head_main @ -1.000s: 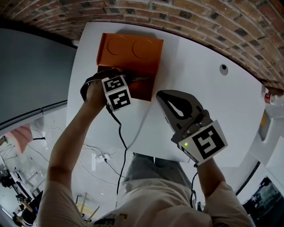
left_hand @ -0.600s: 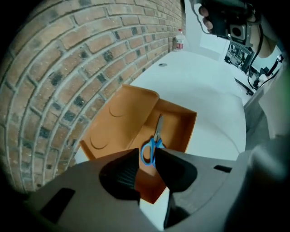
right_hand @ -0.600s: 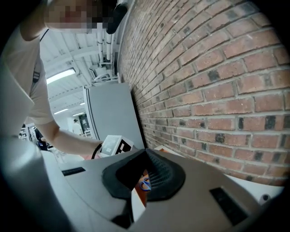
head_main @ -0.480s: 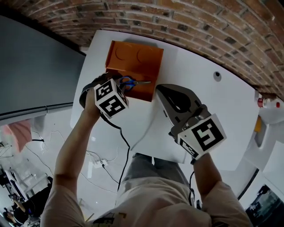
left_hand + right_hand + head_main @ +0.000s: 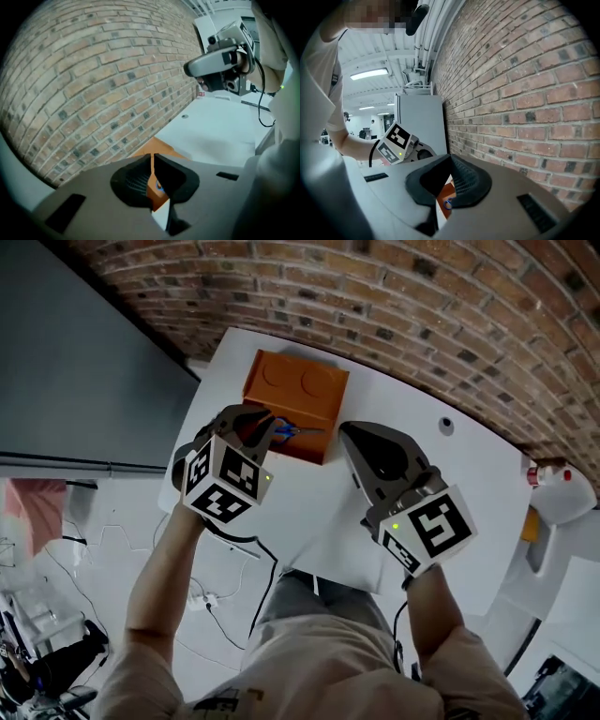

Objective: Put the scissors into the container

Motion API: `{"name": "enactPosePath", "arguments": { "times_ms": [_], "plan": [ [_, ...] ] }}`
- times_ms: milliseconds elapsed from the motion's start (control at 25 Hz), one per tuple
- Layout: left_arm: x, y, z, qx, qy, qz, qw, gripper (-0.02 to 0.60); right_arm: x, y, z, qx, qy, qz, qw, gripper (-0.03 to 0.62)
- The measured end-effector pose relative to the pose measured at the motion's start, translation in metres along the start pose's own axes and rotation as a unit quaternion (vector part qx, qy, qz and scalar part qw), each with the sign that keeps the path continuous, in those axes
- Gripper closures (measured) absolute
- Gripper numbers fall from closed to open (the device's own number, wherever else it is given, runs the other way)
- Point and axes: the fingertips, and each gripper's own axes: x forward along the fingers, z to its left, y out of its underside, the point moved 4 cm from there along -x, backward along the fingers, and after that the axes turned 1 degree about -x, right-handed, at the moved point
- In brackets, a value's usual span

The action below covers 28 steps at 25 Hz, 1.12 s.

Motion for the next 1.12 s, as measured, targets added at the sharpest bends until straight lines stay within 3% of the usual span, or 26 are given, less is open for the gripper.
{"name": "enactPosePath", "arguments": {
  "times_ms": [320, 560, 880, 1120],
  "plan": [
    [-0.098, -0.052, 0.019, -0.031, -0.082, -0.099, 0.9912, 0.572, -0.022, -0.057, 0.025, -0.06, -0.006, -0.028, 0.998, 0.588],
    [-0.157, -0.074, 0.025, -0.062, -0.149, -0.159, 0.974, 0.574, -0.04, -0.101, 0.041, -0.089, -0.004, -0.068, 0.994, 0.587],
    [-0.215, -0.099, 0.01, -0.089, -0.17, -0.222, 0.9559, 0.574, -0.081, -0.149, 0.051, -0.109, 0.016, -0.118, 0.987, 0.588],
    [-0.266, -0.12, -0.008, -0.102, -0.179, -0.309, 0.9286, 0.574, -0.108, -0.172, 0.083, -0.128, 0.014, -0.152, 0.98, 0.586]
  ]
}}
